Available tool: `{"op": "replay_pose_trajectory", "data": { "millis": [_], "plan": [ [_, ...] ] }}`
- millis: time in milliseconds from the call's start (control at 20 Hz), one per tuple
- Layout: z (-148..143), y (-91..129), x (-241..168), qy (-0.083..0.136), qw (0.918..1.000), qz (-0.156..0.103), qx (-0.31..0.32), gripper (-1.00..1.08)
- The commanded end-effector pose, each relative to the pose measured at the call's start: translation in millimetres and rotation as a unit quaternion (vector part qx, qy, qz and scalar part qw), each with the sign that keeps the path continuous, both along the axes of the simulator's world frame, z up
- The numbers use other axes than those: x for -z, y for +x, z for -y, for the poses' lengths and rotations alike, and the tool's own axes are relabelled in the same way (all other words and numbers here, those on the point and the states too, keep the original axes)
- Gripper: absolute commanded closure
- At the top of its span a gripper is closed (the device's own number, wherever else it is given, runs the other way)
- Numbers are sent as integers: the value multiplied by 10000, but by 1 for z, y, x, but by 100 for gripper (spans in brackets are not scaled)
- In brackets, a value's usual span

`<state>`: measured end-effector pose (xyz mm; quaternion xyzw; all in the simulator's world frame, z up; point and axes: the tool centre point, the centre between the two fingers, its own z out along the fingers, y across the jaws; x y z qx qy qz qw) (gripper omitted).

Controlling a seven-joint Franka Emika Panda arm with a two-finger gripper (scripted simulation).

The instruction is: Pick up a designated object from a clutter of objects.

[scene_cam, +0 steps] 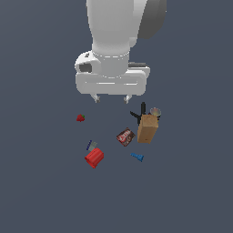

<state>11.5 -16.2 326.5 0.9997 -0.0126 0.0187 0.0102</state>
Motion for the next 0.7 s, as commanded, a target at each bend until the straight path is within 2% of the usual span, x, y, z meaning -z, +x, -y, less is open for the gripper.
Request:
{"op": "replay_pose_trajectory", "data": {
  "millis": [0,150,400,650],
  "plan": [
    [0,0,0,0,10000,0,0,-92],
    [-7,0,-2,9,10000,13,-46,-92],
    [-34,1,-11,47,9997,66,-251,-92],
    [-36,1,-12,49,9996,69,-258,-92]
  ]
}}
